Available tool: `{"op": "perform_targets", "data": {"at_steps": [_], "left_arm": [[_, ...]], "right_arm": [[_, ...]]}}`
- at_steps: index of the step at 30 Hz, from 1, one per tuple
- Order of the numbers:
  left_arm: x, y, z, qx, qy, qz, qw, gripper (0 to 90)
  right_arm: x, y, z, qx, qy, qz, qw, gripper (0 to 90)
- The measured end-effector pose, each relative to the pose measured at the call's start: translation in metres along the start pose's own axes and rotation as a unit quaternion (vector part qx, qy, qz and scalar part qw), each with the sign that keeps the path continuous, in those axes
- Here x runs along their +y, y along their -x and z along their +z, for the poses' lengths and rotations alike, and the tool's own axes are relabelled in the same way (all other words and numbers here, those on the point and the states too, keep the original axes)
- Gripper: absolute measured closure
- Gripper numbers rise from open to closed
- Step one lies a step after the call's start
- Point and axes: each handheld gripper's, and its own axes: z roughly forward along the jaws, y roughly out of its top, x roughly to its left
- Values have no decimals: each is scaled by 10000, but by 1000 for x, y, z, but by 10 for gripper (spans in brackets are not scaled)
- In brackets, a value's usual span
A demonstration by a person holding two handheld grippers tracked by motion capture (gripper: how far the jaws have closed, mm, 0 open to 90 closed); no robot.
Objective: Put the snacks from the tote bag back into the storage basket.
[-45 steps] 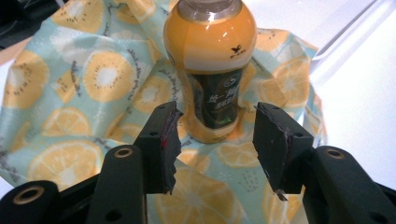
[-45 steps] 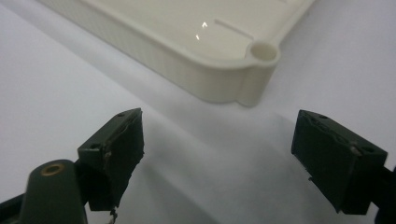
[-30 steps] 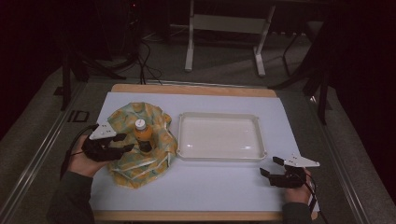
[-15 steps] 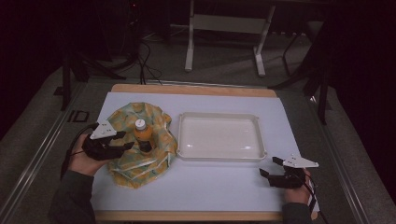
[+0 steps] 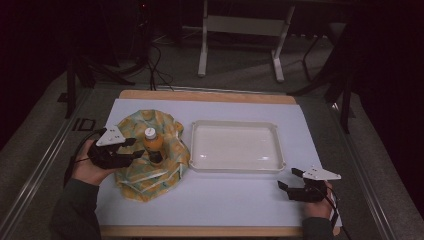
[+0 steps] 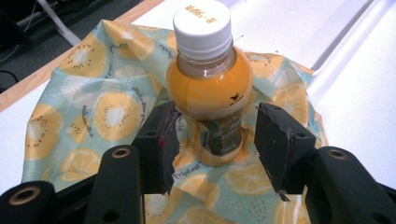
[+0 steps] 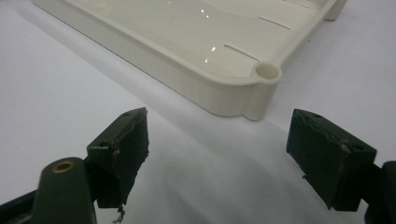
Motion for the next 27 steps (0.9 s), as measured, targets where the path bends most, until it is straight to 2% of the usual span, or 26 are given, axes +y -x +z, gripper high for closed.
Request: {"op": "perform_targets", "data": {"at_steps": [7,13,17,27], "left_arm": [[1,-3,3,-90,-95,22,9999,486],[5,-4,2,-130,-141,154,9997,486],[8,-5,3,-205,-143,168,9995,486],[16,-6,4,-210,-193,308,9991,485]], "right_arm": [[0,0,0,10,-3,-11,10000,208],[0,0,0,13,-19,-26,10000,208],[0,0,0,18,-18,-38,10000,211],[0,0,0,39,-24,-64,10000,212]]}}
